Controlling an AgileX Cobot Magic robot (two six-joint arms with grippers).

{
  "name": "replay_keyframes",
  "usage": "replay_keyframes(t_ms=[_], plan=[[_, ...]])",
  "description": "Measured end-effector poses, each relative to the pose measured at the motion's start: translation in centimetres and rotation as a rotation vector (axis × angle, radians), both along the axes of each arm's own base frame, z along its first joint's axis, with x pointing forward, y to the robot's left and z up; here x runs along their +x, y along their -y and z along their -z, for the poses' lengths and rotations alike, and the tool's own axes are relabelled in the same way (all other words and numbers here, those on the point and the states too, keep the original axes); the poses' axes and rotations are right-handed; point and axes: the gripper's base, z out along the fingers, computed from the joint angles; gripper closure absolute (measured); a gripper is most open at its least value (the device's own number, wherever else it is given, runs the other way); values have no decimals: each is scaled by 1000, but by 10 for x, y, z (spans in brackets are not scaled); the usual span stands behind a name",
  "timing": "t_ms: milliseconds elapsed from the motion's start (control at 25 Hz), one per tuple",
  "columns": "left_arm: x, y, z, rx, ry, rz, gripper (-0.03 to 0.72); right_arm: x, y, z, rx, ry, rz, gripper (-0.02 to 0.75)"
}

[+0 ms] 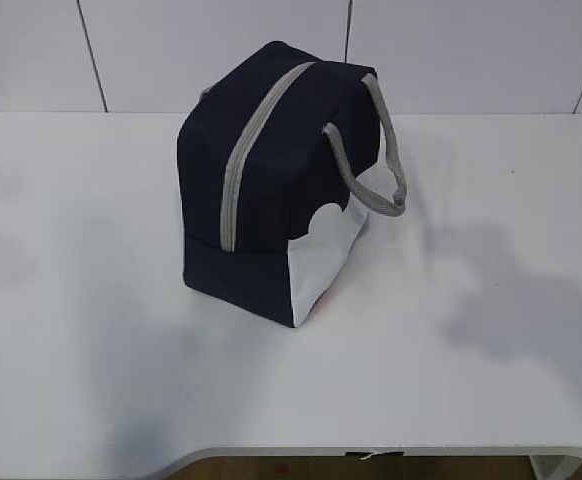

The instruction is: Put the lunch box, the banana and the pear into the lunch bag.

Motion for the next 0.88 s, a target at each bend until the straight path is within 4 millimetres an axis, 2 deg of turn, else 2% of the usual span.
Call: replay_keyframes(t_ms=[160, 400, 720, 880], plan=[[-33, -14, 16, -13, -2, -11, 326, -25, 2, 21, 21, 8, 29, 325], [-81, -37, 34, -22, 75, -21, 326, -47, 3, 60, 29, -22, 42, 325], [-119, -62, 67, 23, 182, -51, 326, -68, 10, 95, -38, -2, 70, 325], [-127, -68, 89, 31, 214, -59, 326, -74, 14, 99, -69, 62, 89, 325]])
